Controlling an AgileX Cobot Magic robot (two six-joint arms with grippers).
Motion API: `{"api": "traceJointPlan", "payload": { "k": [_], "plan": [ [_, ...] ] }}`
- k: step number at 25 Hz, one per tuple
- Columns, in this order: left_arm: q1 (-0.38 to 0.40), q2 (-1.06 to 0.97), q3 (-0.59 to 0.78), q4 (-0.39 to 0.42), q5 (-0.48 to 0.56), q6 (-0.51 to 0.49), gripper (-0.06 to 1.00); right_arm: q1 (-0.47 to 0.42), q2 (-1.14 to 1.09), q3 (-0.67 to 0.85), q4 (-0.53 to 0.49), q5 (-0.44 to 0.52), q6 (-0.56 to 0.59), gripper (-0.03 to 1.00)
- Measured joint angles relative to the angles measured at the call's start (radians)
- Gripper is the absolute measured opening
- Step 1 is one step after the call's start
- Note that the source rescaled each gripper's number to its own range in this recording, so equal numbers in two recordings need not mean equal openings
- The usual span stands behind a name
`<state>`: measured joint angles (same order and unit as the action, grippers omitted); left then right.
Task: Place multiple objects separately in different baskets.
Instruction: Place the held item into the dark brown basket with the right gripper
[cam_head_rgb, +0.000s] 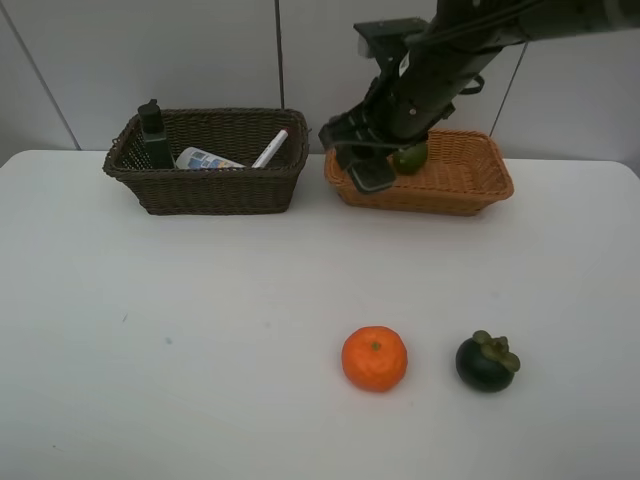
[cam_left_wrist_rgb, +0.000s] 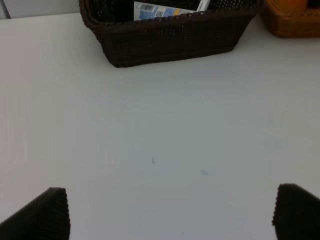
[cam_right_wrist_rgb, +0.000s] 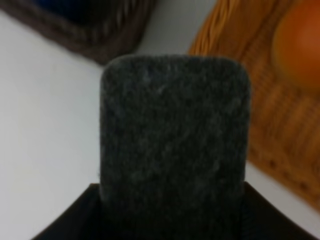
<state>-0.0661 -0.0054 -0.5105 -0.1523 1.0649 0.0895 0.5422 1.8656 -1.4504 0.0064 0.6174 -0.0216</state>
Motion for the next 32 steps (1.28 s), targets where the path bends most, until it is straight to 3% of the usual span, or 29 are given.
{"api": "traceJointPlan", "payload": {
  "k": [3,10,16,19,22,24,28,32],
  "plan": [
    [0.000,0.000,0.000,0.000,0.000,0.000,1.00,0.000,0.034,-0.115,0.082,-0.103,0.000,0.29],
    [0.000,0.000,0.000,0.000,0.000,0.000,1.00,0.060,0.190,-0.258,0.390,-0.457,0.000,0.29],
    [0.000,0.000,0.000,0.000,0.000,0.000,1.00,0.146,0.320,-0.263,0.357,-0.646,0.000,0.29],
    [0.000,0.000,0.000,0.000,0.000,0.000,1.00,0.151,0.373,-0.263,0.337,-0.679,0.000,0.35],
    [0.000,0.000,0.000,0.000,0.000,0.000,1.00,0.150,0.400,-0.263,0.330,-0.698,0.000,0.75],
    [0.000,0.000,0.000,0.000,0.000,0.000,1.00,0.150,0.408,-0.263,0.312,-0.697,0.000,0.91],
    [0.000,0.000,0.000,0.000,0.000,0.000,1.00,0.150,0.382,-0.263,0.270,-0.627,0.000,0.98],
    [0.000,0.000,0.000,0.000,0.000,0.000,1.00,0.150,0.295,-0.263,0.203,-0.404,0.000,1.00]
  ]
}}
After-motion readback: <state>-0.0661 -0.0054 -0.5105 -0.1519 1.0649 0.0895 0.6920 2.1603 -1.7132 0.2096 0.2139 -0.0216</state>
